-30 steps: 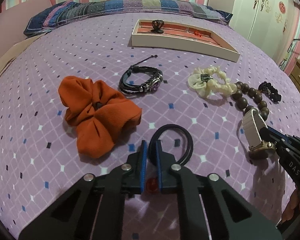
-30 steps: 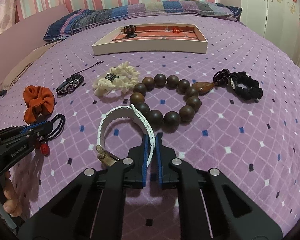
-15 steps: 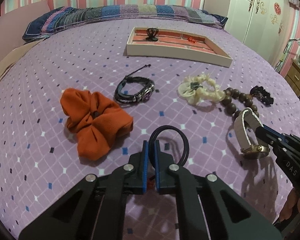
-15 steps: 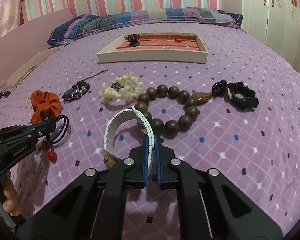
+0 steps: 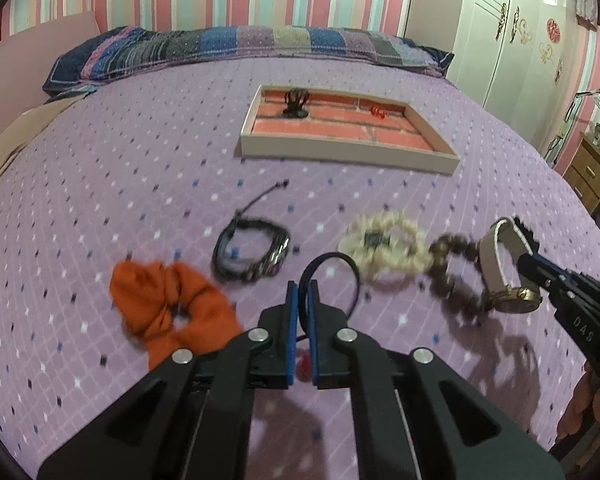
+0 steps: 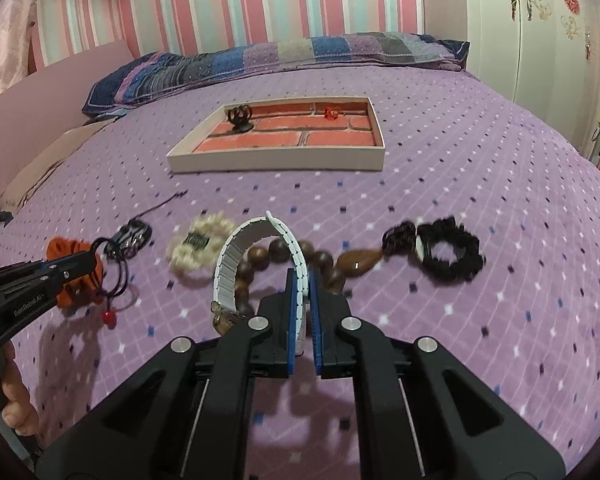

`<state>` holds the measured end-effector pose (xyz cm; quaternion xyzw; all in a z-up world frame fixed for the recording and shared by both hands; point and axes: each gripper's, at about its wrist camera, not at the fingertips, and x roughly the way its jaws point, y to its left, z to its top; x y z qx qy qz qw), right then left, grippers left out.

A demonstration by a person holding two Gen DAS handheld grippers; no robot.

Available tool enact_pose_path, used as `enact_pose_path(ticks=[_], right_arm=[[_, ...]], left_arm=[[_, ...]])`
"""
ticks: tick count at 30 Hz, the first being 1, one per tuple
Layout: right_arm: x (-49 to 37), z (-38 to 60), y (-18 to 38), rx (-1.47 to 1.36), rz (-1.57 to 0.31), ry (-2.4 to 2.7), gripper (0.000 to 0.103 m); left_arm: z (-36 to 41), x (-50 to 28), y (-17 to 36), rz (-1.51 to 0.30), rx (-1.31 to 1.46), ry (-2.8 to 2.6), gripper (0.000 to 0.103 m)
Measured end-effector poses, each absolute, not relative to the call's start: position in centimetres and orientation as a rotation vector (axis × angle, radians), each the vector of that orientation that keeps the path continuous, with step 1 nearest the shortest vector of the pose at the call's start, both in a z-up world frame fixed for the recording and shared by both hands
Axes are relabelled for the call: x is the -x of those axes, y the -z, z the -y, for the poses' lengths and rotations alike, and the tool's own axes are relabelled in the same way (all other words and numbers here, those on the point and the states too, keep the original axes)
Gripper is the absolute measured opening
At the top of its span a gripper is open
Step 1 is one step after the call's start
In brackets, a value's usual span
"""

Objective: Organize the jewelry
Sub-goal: 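Lift the watch and hair tie and carry both toward the brick tray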

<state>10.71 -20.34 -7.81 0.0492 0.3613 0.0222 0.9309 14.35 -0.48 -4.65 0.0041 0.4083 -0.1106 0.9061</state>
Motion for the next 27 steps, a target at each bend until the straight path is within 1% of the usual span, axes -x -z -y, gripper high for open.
enact_pose_path(ticks=[8, 14, 21, 27], right_arm=[[-15.8, 21.5, 6.9, -0.116, -0.733, -0.03, 0.007], [-20.5, 22.0, 6.3, -0.119, -0.728, -0.019, 0.007], [-24.7, 22.3, 5.6, -0.098, -0.715, -0.022, 0.007], [-26.4, 23.1, 5.9, -0.123, -0.733, -0.028, 0.007]], left_arm=[[2.6, -19.6, 2.9, -0.819, -0.004, 0.233, 0.004], [3.1, -25.7, 1.5, -0.827, 0.053, 0.235, 0.003], [1.9, -29.6, 1.5, -0.839, 0.069, 0.217, 0.002], [0.5, -31.2, 2.8, -0.908, 0.133, 0.262, 0.002]])
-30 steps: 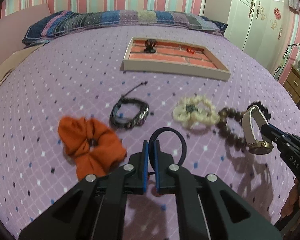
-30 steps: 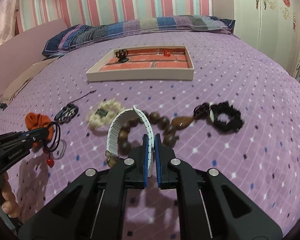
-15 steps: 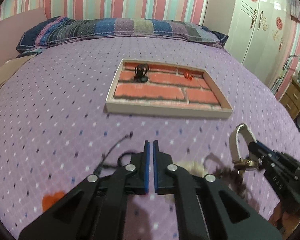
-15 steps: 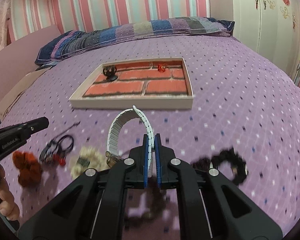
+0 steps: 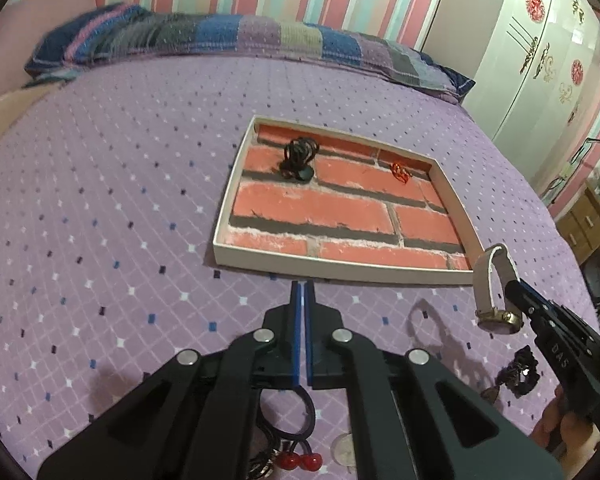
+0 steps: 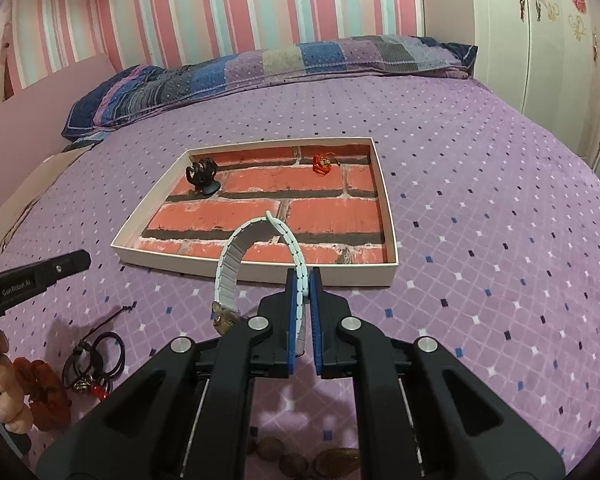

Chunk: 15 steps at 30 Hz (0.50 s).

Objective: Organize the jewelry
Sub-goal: 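Lift the watch and hair tie and carry both toward the brick tray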

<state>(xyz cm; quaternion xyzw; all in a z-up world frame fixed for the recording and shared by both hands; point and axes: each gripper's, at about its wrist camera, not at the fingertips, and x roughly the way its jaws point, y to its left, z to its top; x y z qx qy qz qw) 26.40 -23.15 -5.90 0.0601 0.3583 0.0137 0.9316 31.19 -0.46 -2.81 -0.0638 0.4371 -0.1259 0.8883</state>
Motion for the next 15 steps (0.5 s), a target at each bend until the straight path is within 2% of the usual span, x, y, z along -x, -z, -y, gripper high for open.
enact_pose_path(ticks=[10, 15], right_arm=[[-26.6, 23.7, 5.0, -0.121, -0.73, -0.034, 0.007], [-26.4, 23.8, 5.1, -0.129, -0.728, -0.038, 0.007]], left_arm=[[-2.2, -31.9, 1.5, -0.964, 0.275, 0.379, 0.001], [-1.8, -31.3, 1.6, -0.96, 0.172, 0.332, 0.001]])
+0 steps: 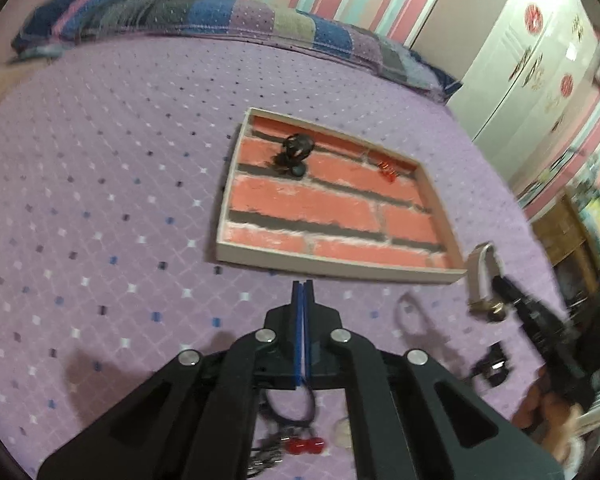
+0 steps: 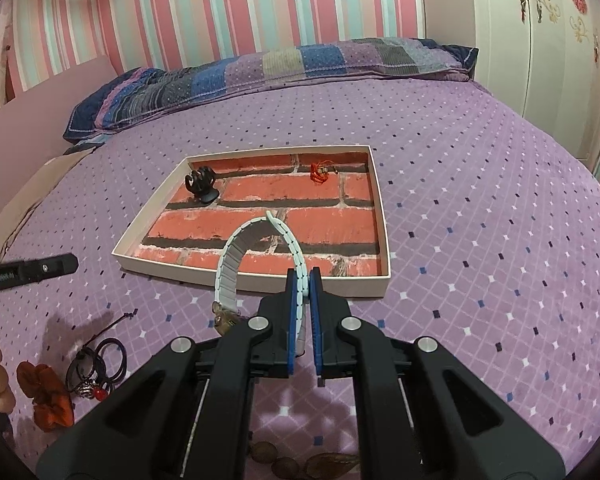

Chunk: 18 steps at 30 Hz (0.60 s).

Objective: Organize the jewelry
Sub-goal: 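Lift the watch and hair tie and carry both toward the brick tray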

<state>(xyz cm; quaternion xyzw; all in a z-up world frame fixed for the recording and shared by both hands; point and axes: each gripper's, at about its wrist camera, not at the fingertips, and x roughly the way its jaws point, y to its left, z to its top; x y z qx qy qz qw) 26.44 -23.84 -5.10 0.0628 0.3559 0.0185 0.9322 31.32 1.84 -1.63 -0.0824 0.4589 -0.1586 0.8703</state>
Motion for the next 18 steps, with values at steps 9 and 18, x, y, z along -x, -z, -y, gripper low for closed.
enact_pose_path(ticks=[9, 18], right_arm=[[-25.9, 24.0, 6.1, -0.134, -0.752, -0.034, 0.007], [-25.7, 23.9, 5.8, -0.132, -0.746, -0.035, 0.007]], left_arm=[[-0.5, -29.3, 6.9, -1.085, 0.061, 0.341, 0.002], [-0.5, -29.3, 9.3, -1.177, 0.048, 0.326, 0.002]])
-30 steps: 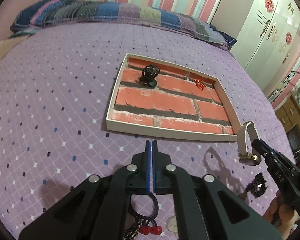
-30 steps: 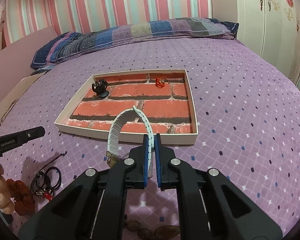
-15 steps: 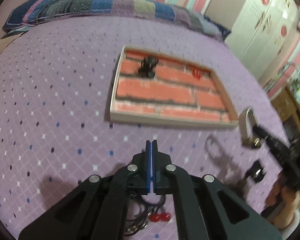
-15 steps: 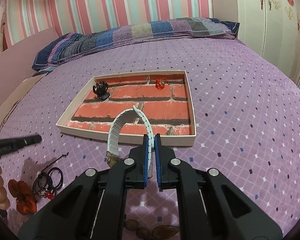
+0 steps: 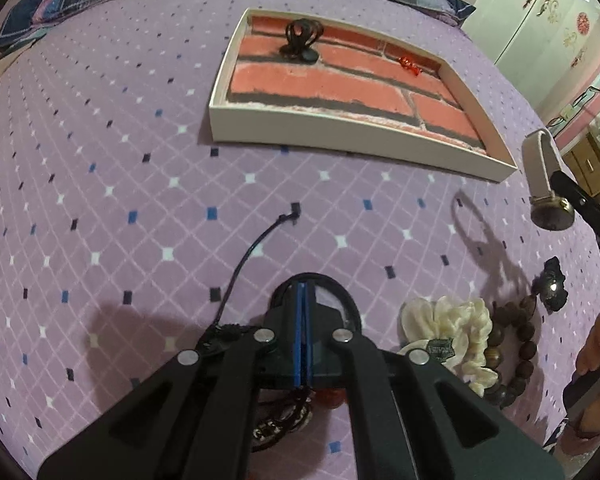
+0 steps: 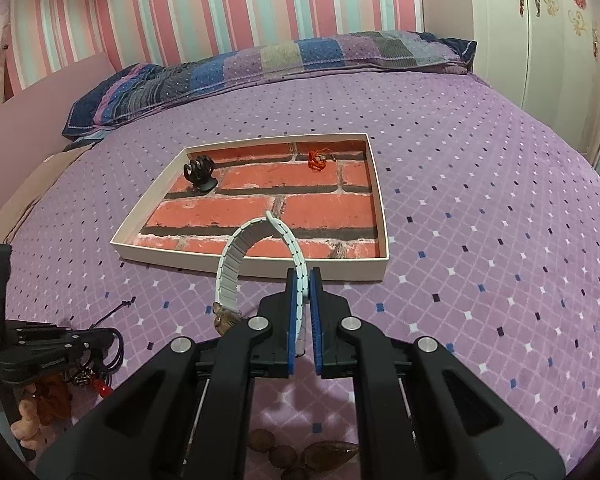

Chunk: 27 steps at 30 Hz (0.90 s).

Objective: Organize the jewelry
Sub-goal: 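Lift the watch and hair tie and carry both toward the brick tray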

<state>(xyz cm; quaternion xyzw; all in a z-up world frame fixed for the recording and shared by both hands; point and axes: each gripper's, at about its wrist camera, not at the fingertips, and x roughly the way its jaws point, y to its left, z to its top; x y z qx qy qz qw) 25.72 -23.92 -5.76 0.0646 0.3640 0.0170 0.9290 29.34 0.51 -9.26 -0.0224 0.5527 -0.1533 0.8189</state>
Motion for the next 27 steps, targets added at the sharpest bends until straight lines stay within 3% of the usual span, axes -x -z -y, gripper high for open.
enact_pose_path(ticks=[8, 10, 11, 12, 22, 27], right_arm=[[-25.6, 24.0, 6.0, -0.131, -0.752, -0.031, 0.007], [-25.6, 24.1, 6.0, -0.133, -0.752, -0.03, 0.007], [-25.6, 24.2, 6.0, -0.135, -0.753, -0.03, 0.007], [-25.7, 24.2, 6.1, -0.136, -0.754, -0.03, 0.007], [-25.6, 24.5, 6.5, -0.141, -0.761, -0.023, 0.007], [-25.7, 24.8, 6.6, -0.147, -0.763, -0.019, 0.007]], left_arm=[[-0.1, -29.6, 8.8, -1.178, 0.025, 0.307, 0.003], [0.1, -29.6, 8.3, -1.168, 0.022, 0.308, 0.021], [0.1, -29.5, 8.1, -1.161, 0.023, 0.309, 0.055], [0.1, -29.3, 7.6, -1.13, 0.015, 0.297, 0.074], [1.1, -29.9, 8.1, -1.152, -0.006, 0.291, 0.072], [2.3, -29.9, 8.4, -1.163, -0.047, 0.306, 0.047]])
